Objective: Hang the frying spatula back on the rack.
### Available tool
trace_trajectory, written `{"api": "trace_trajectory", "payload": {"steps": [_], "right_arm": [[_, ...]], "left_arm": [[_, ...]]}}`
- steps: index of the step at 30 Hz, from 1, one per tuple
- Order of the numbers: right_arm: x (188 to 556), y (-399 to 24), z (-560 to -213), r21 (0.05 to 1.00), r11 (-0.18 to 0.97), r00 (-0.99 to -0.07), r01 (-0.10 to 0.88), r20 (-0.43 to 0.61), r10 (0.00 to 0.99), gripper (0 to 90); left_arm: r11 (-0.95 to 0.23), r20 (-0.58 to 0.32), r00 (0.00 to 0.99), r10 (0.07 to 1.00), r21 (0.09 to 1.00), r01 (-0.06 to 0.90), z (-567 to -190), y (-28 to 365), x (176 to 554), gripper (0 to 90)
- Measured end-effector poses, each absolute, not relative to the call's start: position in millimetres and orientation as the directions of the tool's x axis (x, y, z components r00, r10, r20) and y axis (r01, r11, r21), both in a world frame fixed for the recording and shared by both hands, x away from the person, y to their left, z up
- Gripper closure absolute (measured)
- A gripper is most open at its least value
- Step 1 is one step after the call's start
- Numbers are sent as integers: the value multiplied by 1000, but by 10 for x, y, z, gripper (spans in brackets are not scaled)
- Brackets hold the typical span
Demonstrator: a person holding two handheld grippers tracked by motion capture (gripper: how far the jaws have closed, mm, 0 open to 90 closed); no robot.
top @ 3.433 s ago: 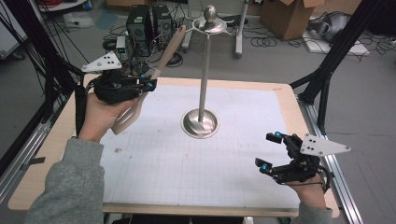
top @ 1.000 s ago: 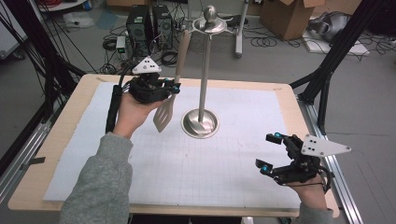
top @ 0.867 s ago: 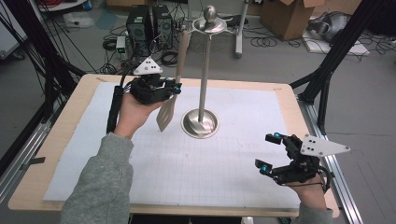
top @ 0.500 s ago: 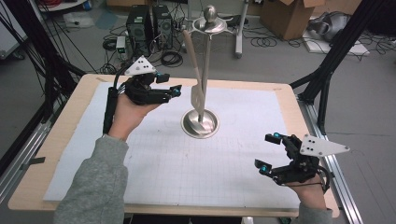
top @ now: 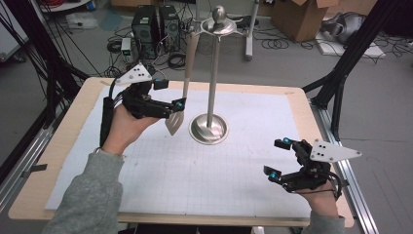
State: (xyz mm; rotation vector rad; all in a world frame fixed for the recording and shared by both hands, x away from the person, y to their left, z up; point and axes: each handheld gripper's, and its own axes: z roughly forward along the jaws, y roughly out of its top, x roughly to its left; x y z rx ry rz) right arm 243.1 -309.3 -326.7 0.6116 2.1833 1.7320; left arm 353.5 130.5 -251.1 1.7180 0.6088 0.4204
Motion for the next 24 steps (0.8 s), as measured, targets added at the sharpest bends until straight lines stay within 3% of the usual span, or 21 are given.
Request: {"api": "trace_trajectory", "payload": {"steps": [13, 24], "right_arm": [[2538, -2932, -3265, 970, 202, -887, 139, 32, 460, 102], [2561, -2824, -3283, 963, 229, -891, 139, 21, 454, 102]], "left_arm": [[-90, -12, 823, 568, 993, 77, -2579, 1680, 3191, 89], [-78, -11, 779, 628, 994, 77, -2881, 2001, 2916, 89]]}}
